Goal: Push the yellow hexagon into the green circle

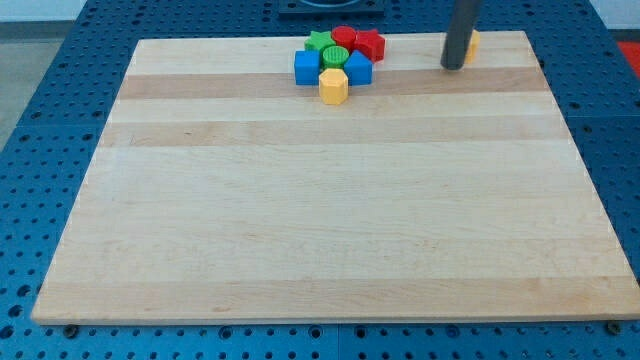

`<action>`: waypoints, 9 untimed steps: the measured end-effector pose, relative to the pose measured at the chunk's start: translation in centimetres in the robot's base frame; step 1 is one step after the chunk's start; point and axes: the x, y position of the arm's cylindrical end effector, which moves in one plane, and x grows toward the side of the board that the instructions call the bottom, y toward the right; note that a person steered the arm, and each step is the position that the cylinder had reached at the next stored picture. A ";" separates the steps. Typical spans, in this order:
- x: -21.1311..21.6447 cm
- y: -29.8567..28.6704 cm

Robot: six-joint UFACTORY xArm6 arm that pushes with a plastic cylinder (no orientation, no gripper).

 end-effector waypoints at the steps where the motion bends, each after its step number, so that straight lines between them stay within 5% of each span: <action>1: 1.4 -2.5; 4: 7.5 -10.1; 9: 7.4 -15.5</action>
